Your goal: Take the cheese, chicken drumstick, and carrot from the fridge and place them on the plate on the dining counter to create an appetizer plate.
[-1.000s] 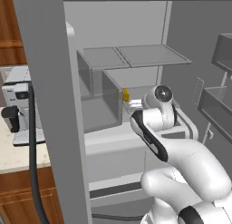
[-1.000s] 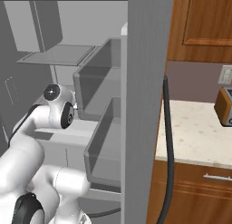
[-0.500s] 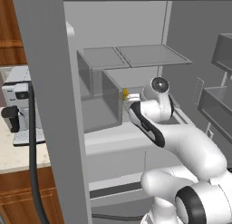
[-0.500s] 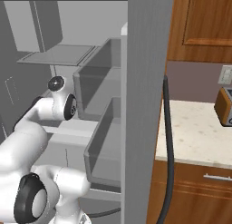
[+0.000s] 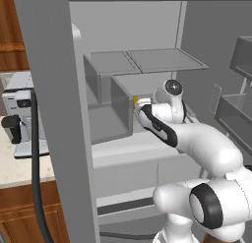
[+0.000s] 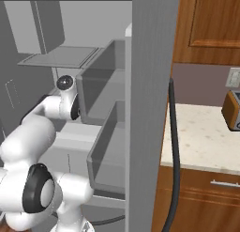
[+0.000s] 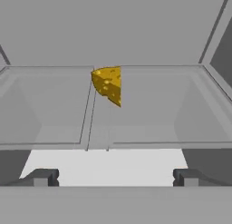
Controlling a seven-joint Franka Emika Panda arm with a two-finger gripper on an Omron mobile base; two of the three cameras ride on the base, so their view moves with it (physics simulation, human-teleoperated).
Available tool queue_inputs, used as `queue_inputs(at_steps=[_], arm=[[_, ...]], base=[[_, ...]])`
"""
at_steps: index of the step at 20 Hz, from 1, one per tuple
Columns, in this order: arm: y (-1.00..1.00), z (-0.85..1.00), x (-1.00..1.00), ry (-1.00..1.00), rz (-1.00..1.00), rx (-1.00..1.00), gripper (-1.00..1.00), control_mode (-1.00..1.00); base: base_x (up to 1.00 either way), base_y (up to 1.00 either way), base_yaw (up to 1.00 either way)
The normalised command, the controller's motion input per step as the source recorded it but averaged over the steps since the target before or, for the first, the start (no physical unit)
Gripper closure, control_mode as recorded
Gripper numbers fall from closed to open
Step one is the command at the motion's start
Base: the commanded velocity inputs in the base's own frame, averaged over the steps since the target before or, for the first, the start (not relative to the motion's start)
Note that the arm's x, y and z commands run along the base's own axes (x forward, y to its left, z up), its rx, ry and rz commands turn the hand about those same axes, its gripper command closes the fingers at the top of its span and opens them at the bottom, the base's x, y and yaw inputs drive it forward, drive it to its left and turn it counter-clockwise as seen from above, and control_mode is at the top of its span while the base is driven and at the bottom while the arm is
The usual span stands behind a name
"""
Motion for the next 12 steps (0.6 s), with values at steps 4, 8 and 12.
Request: queue_inputs(at_steps=[4, 8, 12], arm=[[0.0, -0.13, 0.43, 0.0, 0.09, 0.0, -1.0, -1.0], [0.0, -0.18, 0.49, 0.0, 0.09, -0.02, -1.0, -1.0], [0.01, -0.18, 0.48, 0.0, 0.07, -0.04, -1.0, -1.0]], base=[[0.0, 0.0, 0.0], [0.0, 0.0, 0.0], [0.0, 0.0, 0.0]])
